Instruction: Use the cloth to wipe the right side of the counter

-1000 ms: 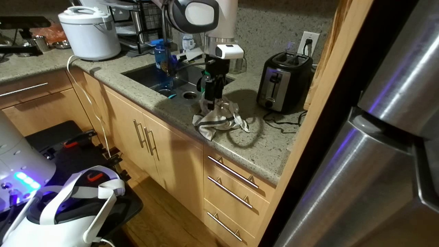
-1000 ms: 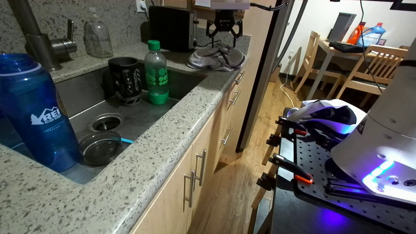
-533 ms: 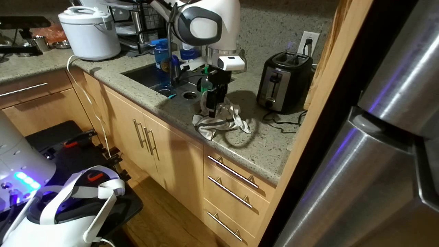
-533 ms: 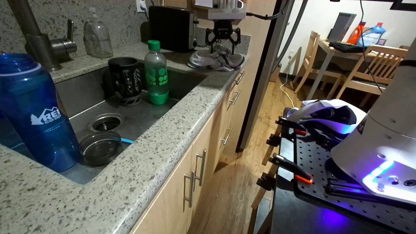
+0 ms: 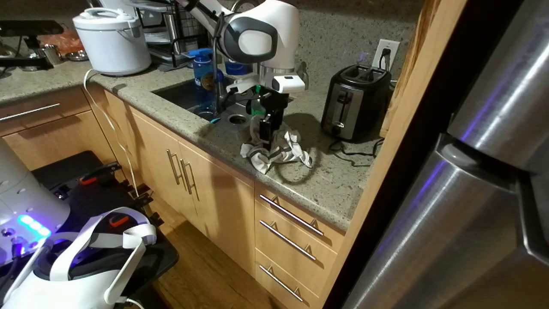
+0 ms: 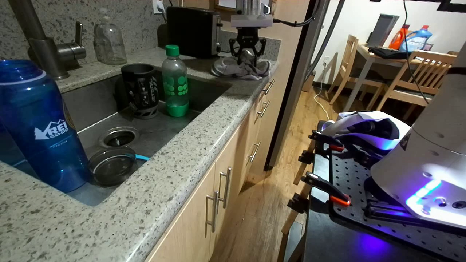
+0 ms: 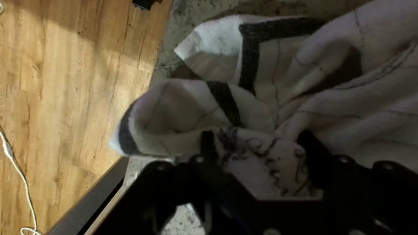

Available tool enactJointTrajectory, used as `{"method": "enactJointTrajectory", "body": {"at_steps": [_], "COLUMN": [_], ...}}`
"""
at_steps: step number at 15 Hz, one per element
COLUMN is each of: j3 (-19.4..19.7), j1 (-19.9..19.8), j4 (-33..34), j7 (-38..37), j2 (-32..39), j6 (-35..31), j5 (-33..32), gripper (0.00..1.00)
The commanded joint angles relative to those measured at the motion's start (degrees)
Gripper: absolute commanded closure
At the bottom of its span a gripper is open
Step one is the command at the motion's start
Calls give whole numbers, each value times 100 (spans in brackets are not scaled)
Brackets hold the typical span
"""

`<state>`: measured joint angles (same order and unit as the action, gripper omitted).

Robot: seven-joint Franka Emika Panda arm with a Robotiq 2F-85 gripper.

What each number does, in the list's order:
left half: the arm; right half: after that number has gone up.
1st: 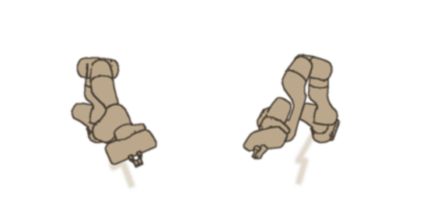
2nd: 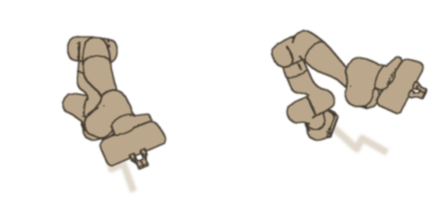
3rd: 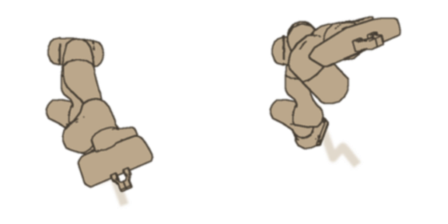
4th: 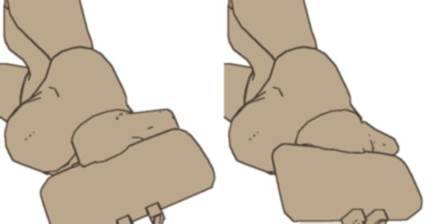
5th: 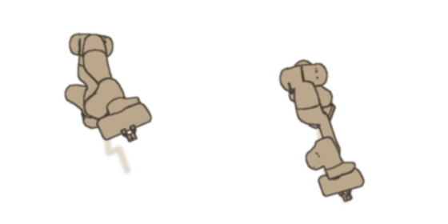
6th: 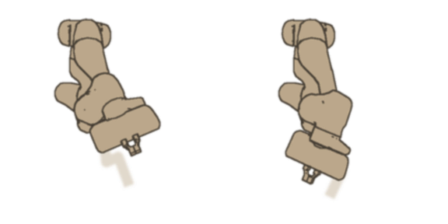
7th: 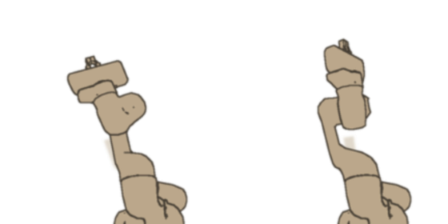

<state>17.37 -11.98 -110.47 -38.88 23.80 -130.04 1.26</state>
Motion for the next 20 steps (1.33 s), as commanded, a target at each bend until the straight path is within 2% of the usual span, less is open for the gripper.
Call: {"method": "enactJointTrajectory", "body": {"at_steps": [1, 4, 6, 7, 8, 10, 20], "j3": [-7, -53, -78, -83, -89, -103, -143], "j1": [86, 136, 194, 233, 272, 340, 550], "j4": [-124, -153, -152, -126, -105, -58, 153], "j7": [-46, -2, 21, 18, 6, -6, -87], "j2": [-140, -187, -188, -177, -166, -144, 52], "j6": [-265, -316, -267, -223, -196, -143, -127], "j5": [63, 94, 55, 20, 2, -17, -51], "gripper": [65, 88, 98, 99, 96, 98, 96]}}
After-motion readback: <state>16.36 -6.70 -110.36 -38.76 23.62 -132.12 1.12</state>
